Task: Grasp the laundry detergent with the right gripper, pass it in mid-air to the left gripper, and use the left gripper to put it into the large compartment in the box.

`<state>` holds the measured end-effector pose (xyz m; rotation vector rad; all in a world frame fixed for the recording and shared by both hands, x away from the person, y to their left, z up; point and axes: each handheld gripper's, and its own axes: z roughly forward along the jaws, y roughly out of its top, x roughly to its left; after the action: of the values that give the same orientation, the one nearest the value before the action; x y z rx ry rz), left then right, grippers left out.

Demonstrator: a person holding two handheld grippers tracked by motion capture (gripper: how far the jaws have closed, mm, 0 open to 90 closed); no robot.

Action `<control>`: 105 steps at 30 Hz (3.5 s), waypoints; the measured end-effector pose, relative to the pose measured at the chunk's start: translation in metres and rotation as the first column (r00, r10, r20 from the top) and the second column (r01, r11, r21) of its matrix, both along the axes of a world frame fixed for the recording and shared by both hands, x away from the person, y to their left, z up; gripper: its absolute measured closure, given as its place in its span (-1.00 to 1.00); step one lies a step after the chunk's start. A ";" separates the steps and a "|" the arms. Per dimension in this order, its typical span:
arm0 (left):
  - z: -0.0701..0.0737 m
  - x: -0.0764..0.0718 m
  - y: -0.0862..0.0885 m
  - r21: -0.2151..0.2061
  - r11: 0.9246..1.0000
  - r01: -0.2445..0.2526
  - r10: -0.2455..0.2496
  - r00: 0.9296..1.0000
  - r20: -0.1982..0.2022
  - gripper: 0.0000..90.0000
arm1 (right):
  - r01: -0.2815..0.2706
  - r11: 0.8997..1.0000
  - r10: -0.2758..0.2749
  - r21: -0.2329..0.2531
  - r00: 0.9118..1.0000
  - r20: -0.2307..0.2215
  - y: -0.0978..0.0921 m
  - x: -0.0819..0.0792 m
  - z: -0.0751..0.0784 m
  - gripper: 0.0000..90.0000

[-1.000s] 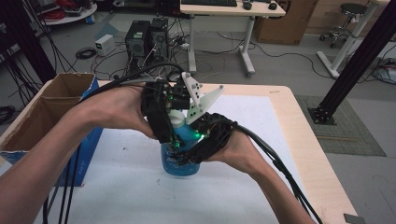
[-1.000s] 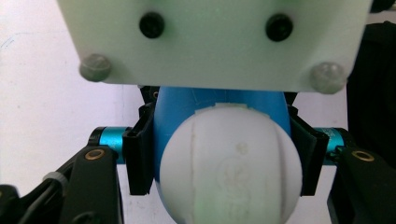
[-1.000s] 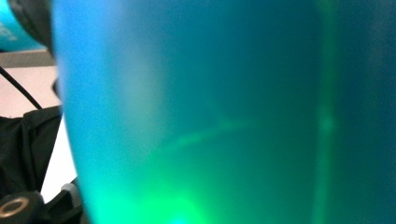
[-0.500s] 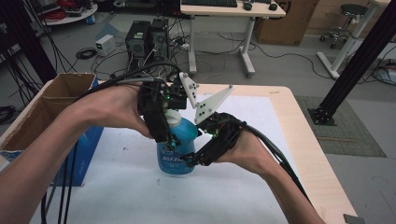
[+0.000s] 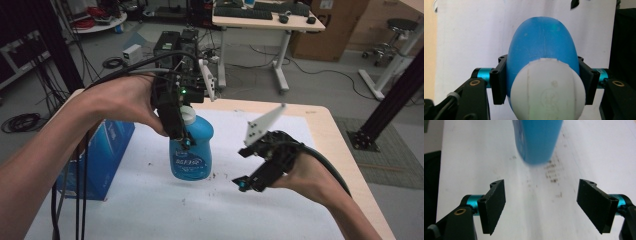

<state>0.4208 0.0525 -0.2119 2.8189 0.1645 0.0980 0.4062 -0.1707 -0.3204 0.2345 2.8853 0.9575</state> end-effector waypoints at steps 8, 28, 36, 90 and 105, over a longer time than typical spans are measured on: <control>0.042 0.010 0.028 0.027 0.995 -0.095 0.095 0.995 0.016 -0.15 | 0.071 0.997 -0.070 -0.028 0.997 0.015 -0.030 -0.003 0.004 -0.54; 0.100 0.016 0.124 -0.062 0.913 -0.403 0.406 0.913 0.033 -0.15 | 0.192 0.977 -0.188 -0.092 0.981 0.048 -0.061 -0.005 -0.010 -0.71; 0.106 0.009 0.158 -0.056 0.870 -0.490 0.492 0.870 0.037 -0.15 | 0.216 0.972 -0.213 -0.093 0.976 0.041 -0.067 -0.004 -0.014 -0.70; 0.018 0.000 0.230 0.007 0.806 -0.591 0.591 0.806 0.008 -0.15 | 0.224 0.958 -0.220 -0.179 0.975 0.044 -0.054 -0.003 -0.039 -0.70; -0.031 0.005 0.232 0.070 0.864 -0.499 0.501 0.866 -0.005 -0.15 | 0.228 0.953 -0.224 -0.202 0.974 0.040 -0.054 -0.005 -0.044 -0.70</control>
<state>0.4257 0.2850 -0.2425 2.7684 0.9155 0.1890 0.4016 -0.2247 -0.3648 0.5232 2.8338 0.6156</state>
